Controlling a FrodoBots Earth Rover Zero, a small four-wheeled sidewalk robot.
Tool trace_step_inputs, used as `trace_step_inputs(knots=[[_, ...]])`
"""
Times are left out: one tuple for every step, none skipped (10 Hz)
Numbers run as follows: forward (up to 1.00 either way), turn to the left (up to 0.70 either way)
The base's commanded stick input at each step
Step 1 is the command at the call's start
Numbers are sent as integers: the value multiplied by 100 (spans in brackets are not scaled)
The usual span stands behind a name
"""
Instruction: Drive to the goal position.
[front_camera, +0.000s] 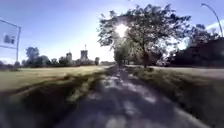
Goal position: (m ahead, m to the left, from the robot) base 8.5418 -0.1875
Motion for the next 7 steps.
trace_step_inputs(knots=[[100, 0], [100, 0], [100, 0], [100, 0], [100, 0], [100, 0], [100, 0]])
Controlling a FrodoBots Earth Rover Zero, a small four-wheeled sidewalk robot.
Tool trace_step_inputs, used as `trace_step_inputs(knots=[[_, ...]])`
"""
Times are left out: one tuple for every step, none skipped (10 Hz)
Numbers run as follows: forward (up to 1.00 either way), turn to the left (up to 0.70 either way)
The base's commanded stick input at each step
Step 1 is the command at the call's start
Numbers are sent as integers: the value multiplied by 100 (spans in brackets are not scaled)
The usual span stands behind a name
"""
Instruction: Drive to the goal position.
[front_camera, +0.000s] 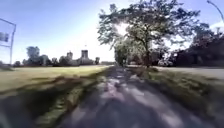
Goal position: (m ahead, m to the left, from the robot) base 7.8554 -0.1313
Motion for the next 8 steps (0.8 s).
trace_step_inputs(knots=[[100, 0], [100, 0], [100, 0], [100, 0], [100, 0], [100, 0], [100, 0], [100, 0]])
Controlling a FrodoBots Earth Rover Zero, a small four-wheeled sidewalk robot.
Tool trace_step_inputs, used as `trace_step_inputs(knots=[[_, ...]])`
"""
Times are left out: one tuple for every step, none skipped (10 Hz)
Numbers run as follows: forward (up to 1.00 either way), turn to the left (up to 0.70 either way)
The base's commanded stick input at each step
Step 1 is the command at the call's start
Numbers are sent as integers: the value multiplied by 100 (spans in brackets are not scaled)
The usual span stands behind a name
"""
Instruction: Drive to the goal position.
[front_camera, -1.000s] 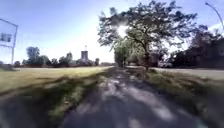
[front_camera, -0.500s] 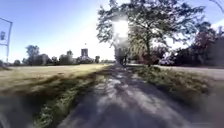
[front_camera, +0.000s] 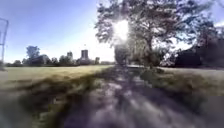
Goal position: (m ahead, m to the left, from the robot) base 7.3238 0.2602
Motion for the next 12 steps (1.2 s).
trace_step_inputs(knots=[[100, 0], [100, 0], [100, 0], [100, 0], [100, 0], [100, 0], [100, 0], [100, 0], [100, 0], [100, 0], [100, 0], [100, 0]])
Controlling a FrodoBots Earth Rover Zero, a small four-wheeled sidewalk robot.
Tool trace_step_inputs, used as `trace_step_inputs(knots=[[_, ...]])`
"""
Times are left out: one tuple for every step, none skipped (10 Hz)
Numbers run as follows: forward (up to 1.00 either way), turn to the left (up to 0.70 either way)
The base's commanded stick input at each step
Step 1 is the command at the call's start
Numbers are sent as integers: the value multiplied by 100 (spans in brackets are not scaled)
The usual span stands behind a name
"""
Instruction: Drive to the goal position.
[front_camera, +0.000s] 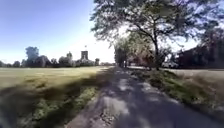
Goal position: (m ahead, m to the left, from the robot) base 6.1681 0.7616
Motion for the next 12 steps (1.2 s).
trace_step_inputs(knots=[[100, 0], [100, 0], [100, 0], [100, 0], [100, 0], [100, 0], [100, -19], [100, -1], [100, 0], [100, 0], [100, 0], [100, 0]])
